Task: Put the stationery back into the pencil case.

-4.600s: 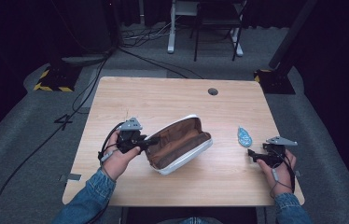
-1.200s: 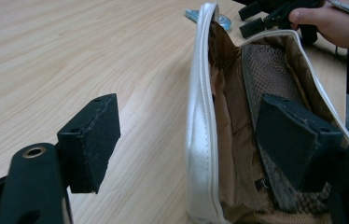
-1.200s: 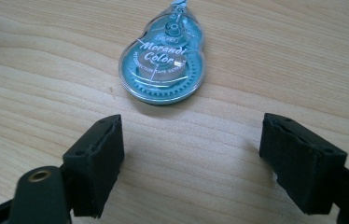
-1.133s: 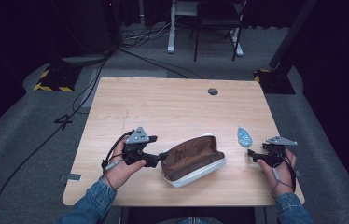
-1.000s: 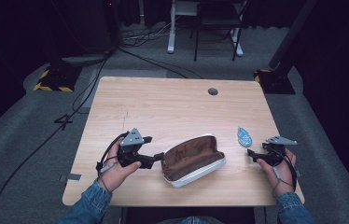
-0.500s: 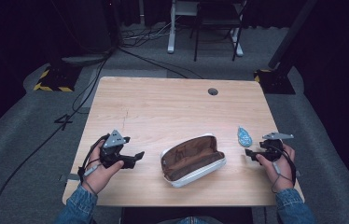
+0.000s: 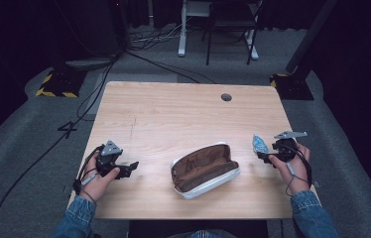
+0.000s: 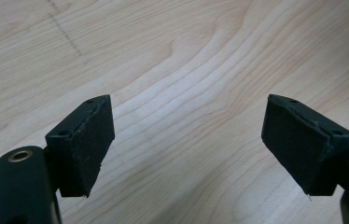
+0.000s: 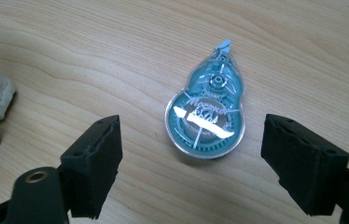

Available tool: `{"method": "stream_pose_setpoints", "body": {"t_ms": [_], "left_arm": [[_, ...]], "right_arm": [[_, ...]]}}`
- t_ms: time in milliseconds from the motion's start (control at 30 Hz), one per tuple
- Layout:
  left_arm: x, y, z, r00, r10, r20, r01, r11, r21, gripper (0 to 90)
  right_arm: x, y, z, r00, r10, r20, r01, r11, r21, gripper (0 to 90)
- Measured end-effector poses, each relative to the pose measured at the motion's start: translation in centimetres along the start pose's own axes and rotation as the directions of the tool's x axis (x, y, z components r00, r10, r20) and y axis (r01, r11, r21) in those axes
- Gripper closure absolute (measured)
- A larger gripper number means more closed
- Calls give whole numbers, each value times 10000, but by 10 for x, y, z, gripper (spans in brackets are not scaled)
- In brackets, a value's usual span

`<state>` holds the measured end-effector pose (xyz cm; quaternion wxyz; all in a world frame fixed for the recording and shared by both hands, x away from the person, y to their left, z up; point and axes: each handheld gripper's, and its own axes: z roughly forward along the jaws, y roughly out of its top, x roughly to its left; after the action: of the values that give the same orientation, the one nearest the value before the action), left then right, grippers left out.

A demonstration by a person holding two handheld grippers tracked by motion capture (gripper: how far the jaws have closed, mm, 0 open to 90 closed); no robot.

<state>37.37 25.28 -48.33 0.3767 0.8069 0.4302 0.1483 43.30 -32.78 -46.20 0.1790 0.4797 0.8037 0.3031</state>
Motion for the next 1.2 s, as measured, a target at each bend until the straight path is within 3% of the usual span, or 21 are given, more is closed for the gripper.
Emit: {"method": "stream_pose_setpoints", "body": {"t_ms": [267, 367, 467, 667, 1200], "left_arm": [[8, -9, 11, 9994, -236, -256, 249, 9984, 507, 173], [9, -10, 14, 9991, -82, -410, 109, 9977, 673, 173], [9, -11, 16, 9991, -109, -408, 132, 9982, 577, 158], [11, -12, 17, 9976, 227, -651, -185, 9977, 652, 150], [11, -12, 18, 9977, 195, -655, -152, 9978, 651, 145]], "right_arm": [[1, 15, 6, 9999, -143, -20, 144, 9977, 658, 210], [1, 17, 9, 10000, -75, 64, 69, 9971, 762, 212], [0, 18, 11, 10000, -11, 81, 4, 9965, 838, 213], [-5, 20, 19, 9996, 176, 203, -199, 9924, 1217, 219], [-6, 26, 36, 9978, 564, 357, -618, 9830, 1728, 213]]}}
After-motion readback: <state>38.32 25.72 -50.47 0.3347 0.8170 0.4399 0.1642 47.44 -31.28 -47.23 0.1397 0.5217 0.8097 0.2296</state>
